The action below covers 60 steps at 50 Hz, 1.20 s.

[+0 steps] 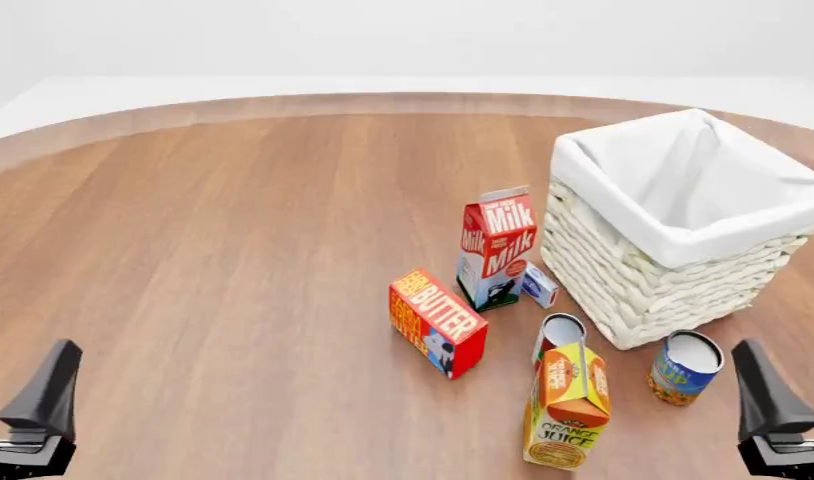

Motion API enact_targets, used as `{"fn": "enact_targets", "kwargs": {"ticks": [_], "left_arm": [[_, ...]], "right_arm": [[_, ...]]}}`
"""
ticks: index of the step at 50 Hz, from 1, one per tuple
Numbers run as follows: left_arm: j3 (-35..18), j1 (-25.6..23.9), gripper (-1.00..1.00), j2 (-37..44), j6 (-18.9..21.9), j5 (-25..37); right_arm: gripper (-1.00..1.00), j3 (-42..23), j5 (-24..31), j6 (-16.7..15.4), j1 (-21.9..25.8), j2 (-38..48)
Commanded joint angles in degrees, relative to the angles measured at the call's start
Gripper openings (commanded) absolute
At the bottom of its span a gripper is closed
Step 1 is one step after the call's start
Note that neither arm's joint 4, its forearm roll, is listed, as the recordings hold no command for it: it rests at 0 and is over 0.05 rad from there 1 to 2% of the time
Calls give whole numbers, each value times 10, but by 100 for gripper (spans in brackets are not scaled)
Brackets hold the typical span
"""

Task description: Pick up the alphabet soup, and put it in the basket.

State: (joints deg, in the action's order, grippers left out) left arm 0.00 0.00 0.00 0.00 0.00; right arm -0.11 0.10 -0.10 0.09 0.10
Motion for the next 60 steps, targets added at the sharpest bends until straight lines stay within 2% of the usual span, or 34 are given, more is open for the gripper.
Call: {"fn": "enact_targets", "kwargs": {"ticks": [1, 16, 44, 60], "left_arm": [[0, 0, 100, 0, 0, 0], [0, 0, 100, 0, 0, 0], [0, 0, 100, 0, 0, 0], [0, 0, 100, 0, 0, 0]], "right_arm": [[100, -1, 4, -3, 2, 3], [100, -13, -1, -20, 14, 26], [100, -89, 110, -34, 12, 7], [100, -97, 145, -49, -3, 23]]}}
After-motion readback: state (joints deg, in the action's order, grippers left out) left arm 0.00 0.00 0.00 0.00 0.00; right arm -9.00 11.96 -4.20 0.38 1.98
